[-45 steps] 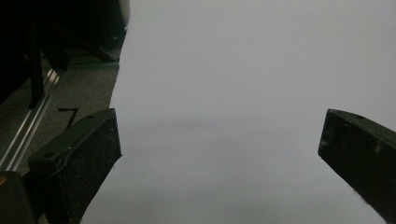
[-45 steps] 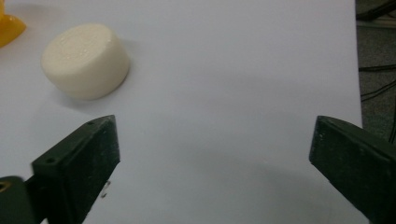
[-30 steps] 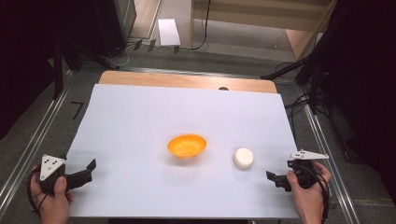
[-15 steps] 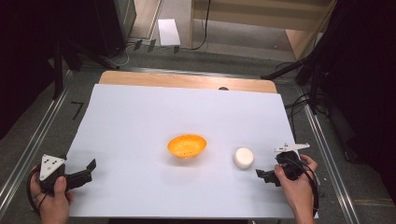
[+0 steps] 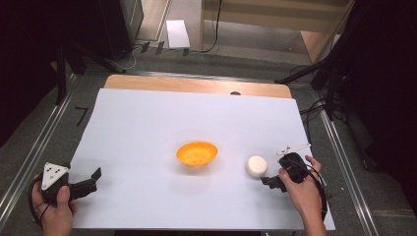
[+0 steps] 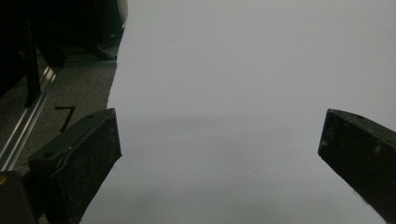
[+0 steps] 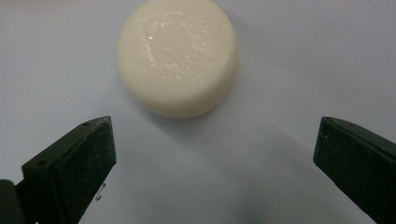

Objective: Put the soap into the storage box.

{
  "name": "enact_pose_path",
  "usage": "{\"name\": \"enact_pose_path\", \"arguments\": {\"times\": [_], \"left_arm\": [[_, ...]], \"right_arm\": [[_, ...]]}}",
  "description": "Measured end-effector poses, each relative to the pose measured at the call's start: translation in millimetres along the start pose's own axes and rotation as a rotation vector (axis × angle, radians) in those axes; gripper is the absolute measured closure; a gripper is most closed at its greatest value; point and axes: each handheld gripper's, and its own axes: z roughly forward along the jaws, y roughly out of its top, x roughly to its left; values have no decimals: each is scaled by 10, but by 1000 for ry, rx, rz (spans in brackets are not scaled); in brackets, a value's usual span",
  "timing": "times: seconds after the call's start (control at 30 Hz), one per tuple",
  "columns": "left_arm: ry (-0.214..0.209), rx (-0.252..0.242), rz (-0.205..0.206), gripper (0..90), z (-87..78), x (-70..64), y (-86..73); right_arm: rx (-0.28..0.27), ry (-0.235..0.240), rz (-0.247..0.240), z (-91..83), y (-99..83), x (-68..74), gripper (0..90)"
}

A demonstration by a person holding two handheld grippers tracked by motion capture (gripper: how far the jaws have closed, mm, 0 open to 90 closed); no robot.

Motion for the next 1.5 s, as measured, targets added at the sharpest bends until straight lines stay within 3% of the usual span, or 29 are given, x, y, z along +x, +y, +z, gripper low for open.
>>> {"name": "enact_pose_path", "arguments": {"times": [0.73,1.07,1.5], "left_arm": [[-7,-1,-1,0,0,3,0],[-8,4,1,0,3,4,1],[-11,6,3,0,3,5,2]], "right_arm": [[50,21,-10,125,339,159,74],[91,0,29,254,399,177,135],[127,-17,30,347,433,209,237]]}}
